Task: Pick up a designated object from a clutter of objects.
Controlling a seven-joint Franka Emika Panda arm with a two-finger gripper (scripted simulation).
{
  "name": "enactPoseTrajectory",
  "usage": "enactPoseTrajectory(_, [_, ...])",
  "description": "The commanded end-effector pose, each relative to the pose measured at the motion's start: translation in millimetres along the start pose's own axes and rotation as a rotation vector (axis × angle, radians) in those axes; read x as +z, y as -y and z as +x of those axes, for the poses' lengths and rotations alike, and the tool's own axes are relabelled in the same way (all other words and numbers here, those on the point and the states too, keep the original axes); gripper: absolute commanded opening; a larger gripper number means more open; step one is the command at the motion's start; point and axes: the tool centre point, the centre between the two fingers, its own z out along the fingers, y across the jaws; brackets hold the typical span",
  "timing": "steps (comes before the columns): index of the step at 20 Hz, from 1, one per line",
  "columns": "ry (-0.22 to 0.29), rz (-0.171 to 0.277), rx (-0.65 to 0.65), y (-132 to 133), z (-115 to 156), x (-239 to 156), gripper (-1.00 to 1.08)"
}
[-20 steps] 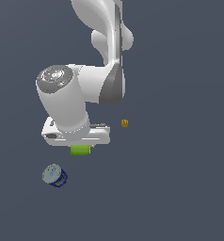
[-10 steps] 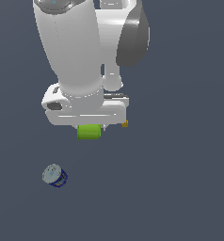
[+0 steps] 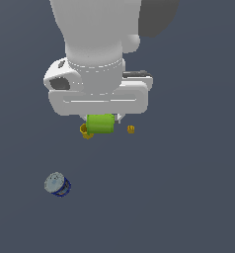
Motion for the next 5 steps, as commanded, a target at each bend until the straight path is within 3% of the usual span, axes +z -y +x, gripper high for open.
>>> enactPoseTrajectory(1, [0.0, 0.0, 0.001, 2.7, 0.4, -7.2, -1.0])
enactPoseTrajectory(5, [0.0, 0.0, 0.001, 3.8, 1.3, -9.6, -1.0])
